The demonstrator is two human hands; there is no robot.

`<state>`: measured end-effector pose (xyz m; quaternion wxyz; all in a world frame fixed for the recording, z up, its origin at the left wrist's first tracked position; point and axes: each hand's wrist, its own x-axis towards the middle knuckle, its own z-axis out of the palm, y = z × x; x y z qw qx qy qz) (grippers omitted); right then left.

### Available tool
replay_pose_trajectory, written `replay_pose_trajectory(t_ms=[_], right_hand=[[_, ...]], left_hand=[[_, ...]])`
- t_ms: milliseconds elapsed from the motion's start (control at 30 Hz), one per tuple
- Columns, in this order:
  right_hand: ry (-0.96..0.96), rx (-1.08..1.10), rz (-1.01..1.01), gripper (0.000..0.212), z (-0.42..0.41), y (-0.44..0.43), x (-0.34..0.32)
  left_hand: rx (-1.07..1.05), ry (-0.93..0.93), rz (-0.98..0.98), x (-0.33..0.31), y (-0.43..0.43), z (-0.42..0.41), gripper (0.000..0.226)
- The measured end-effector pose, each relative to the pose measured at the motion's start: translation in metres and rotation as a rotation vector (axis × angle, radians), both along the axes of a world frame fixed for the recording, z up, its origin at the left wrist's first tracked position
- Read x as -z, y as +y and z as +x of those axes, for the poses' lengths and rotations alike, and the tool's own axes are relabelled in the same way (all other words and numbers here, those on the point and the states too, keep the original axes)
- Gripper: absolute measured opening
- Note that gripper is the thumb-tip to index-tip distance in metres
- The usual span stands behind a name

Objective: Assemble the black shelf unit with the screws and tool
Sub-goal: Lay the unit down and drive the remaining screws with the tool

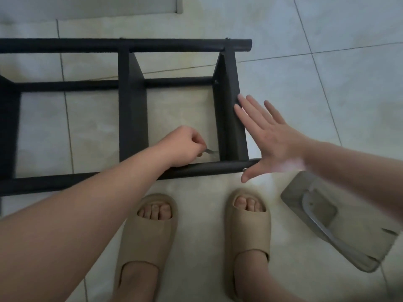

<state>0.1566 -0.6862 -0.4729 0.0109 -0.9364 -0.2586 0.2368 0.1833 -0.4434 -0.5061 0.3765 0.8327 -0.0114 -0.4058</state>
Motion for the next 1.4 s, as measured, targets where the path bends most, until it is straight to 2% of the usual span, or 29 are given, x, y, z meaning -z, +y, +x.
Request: replay_pose_trajectory(t_ms=[100, 167, 333, 600, 667, 733, 833, 1067, 1300, 1400], right_hand=[[-0.052, -0.095, -0.015, 0.148, 0.010, 0.003, 0.002], [-0.055, -0.123, -0.015, 0.148, 0.014, 0.005, 0.004], [-0.073, -0.093, 0.039, 0.145, 0.009, 0.004, 0.009], [-0.078, -0.024, 0.087, 0.143, -0.035, 0.007, 0.018], [-0.083, -0.012, 0.106, 0.142, -0.040, 0.010, 0.020], [-0.096, -0.010, 0.121, 0.141, -0.041, 0.012, 0.021], [-0.111, -0.005, 0.143, 0.141, -0.041, 0.017, 0.022], [-0.129, -0.002, 0.175, 0.141, -0.041, 0.022, 0.024], [-0.139, -0.005, 0.183, 0.140, -0.040, 0.021, 0.025], [-0.144, -0.006, 0.187, 0.140, -0.041, 0.021, 0.025]], left_hand=[[0.157, 0.078, 0.108, -0.004, -0.003, -0.005, 0.015], [0.182, 0.162, 0.131, -0.008, -0.006, -0.011, 0.019], [0.196, 0.127, 0.168, -0.011, -0.007, -0.014, 0.022], [0.346, 0.262, 0.156, -0.008, -0.001, -0.027, 0.023], [0.386, 0.238, 0.136, -0.005, -0.001, -0.026, 0.018], [0.385, 0.132, 0.110, 0.000, -0.002, -0.024, 0.017], [0.291, 0.068, 0.033, 0.009, -0.007, -0.021, 0.015], [-0.024, 0.325, -0.342, 0.007, -0.015, -0.021, 0.010], [-0.203, 0.477, -0.489, 0.010, -0.016, -0.020, 0.006], [-0.298, 0.563, -0.525, 0.015, -0.016, -0.021, 0.011]])
